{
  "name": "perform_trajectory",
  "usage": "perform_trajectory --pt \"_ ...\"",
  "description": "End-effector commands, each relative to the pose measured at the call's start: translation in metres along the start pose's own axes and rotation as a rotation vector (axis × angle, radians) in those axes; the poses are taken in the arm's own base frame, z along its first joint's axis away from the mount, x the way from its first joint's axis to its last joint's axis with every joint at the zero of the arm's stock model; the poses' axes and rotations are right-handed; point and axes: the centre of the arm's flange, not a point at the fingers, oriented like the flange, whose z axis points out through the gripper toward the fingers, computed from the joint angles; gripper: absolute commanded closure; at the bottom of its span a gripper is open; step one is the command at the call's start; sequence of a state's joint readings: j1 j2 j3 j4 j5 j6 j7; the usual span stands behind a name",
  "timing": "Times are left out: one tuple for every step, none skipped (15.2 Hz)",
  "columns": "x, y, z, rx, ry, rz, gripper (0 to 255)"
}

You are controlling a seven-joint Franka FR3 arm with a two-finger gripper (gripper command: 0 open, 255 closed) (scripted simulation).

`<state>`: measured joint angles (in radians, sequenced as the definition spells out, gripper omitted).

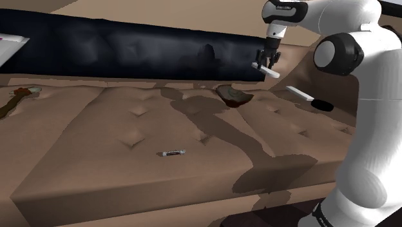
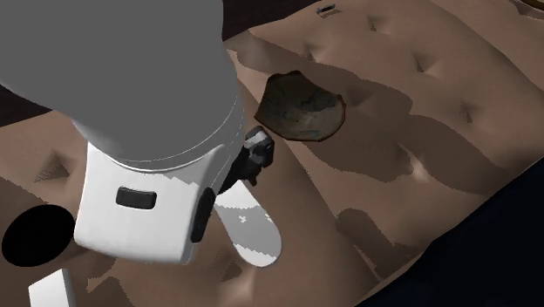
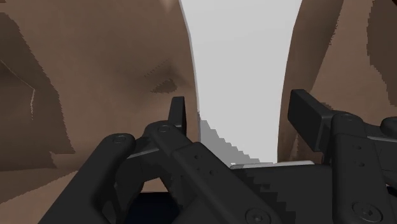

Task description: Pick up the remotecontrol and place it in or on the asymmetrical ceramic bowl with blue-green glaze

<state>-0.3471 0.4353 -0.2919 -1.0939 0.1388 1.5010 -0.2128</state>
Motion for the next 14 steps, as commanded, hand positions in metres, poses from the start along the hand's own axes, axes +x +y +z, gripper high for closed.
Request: perform_trajectory --pt "-0.013 -0.024 0.0 0.0 0.0 0.0 255" --pt "-0.018 -0.036 0.0 0.0 0.0 0.0 255" --pt "-0.024 -0.048 0.0 0.0 0.0 0.0 255" --pt "-0.03 -0.06 -0.001 0.0 0.0 0.0 255" --pt "-0.035 -0.072 -0.001 0.0 0.0 0.0 255" --pt "-0.041 -0.084 -0.001 0.0 0.0 0.0 255" --pt "-0.046 -0.096 -0.001 0.0 0.0 0.0 255" --pt "-0.052 -0.108 -0.001 0.0 0.0 0.0 255" --pt "-0.057 -0.12 -0.001 0.0 0.0 0.0 255" --pt "-0.063 -0.132 -0.001 0.0 0.0 0.0 255" --pt "-0.069 -0.144 -0.001 0.0 0.0 0.0 255" --pt "-0.074 -0.156 -0.001 0.0 0.0 0.0 255" --pt "-0.08 -0.168 -0.001 0.0 0.0 0.0 255" --pt "-0.085 -0.18 -0.001 0.0 0.0 0.0 255"
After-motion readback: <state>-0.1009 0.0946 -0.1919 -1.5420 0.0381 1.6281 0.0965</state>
